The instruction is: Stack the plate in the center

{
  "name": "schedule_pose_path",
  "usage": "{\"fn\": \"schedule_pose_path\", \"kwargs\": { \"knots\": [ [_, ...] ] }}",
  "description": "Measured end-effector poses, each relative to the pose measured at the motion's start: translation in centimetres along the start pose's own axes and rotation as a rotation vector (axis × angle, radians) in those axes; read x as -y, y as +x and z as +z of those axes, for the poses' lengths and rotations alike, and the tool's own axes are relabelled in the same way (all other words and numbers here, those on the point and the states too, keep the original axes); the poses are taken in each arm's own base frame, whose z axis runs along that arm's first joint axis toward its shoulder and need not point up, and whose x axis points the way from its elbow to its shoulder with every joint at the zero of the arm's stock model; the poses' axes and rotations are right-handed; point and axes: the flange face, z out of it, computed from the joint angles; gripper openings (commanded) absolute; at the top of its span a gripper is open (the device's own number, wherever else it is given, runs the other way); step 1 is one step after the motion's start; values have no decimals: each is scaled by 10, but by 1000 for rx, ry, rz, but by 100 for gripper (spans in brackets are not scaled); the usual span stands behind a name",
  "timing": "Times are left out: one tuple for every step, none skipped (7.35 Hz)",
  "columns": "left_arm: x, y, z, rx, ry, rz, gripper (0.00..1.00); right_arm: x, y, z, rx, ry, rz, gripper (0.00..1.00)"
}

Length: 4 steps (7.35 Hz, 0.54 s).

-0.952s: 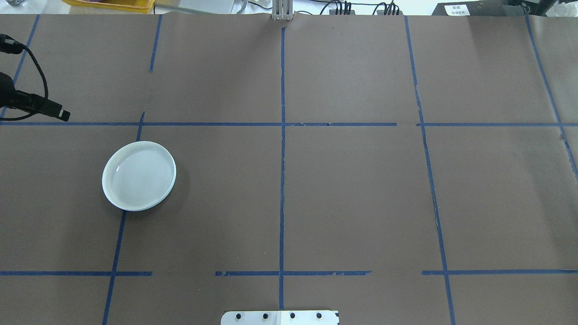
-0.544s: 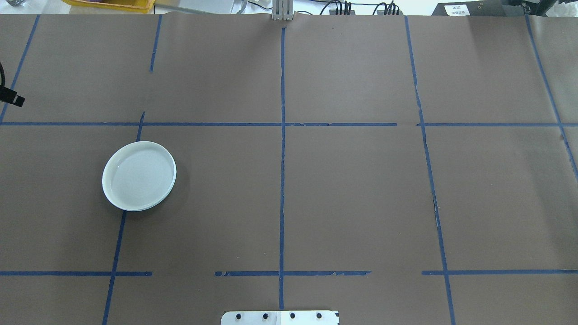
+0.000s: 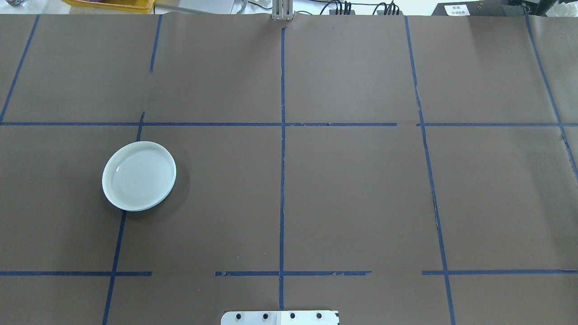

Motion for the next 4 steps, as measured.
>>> {"fn": "schedule_pose_path", "kwargs": {
  "knots": [
    [-18, -25, 6, 1, -26, -2, 100, 0, 0, 0, 0, 0, 0, 100],
    [-30, -43, 12, 1, -45, -8, 100, 0, 0, 0, 1, 0, 0, 100],
    [-39, -53, 18, -3, -66, -23, 100, 0, 0, 0, 0, 0, 0, 100],
    [-45, -58, 23, -21, -86, -42, 100, 0, 0, 0, 0, 0, 0, 100]
  ]
}}
